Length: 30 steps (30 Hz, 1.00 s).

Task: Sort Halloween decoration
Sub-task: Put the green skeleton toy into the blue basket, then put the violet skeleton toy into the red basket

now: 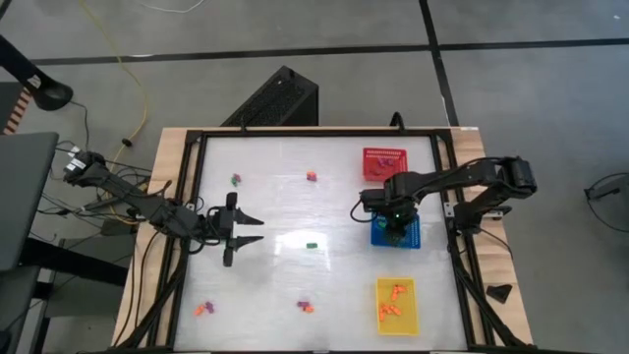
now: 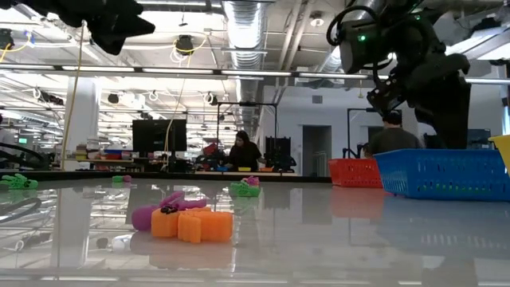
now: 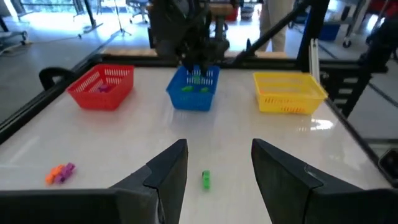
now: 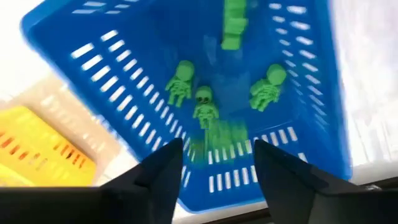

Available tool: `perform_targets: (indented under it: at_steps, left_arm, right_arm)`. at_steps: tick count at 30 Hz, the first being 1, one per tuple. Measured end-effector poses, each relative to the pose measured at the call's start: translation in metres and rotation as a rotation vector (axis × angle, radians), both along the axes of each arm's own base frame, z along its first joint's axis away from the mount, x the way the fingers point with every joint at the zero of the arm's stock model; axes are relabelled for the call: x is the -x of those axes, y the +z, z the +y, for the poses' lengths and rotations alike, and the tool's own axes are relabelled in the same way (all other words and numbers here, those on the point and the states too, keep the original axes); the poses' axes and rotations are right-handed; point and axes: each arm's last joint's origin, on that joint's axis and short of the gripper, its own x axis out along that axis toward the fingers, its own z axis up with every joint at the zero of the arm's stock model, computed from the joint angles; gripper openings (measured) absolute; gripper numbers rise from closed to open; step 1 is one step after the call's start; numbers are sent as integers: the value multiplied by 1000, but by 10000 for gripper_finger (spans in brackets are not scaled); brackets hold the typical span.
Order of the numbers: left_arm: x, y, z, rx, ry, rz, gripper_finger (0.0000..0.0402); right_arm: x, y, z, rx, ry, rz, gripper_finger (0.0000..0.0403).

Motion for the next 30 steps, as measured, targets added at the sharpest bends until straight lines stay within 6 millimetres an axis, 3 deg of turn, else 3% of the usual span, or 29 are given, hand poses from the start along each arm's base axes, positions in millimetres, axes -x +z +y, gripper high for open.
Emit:
perform_targets:
  at_steps: [4,12,16,21,26,28,30]
  left_arm:
    - [1,-5,0,9,0,44,169]
    - [1,-7,1,12,2,64,169]
    - [1,-9,-1,-8,-42,90,169]
    - [-3,-19,-5,-20,-110,163,169]
    - [-10,-33,-10,-53,-155,250,169]
    - [-11,-39,-9,-100,-89,297,169]
    - [-11,-46,-2,-104,96,335,169]
  right_arm:
    - [0,0,-4,2,-2,-3,253]
    - [-1,1,-8,-99,-51,-16,255]
    - [-8,0,-3,-63,-61,-82,256]
    - [-27,4,20,-70,8,-258,256]
    - [-42,32,51,-33,111,-403,256]
    - [-47,45,63,51,147,-475,256]
    - [-52,54,72,157,168,-562,256]
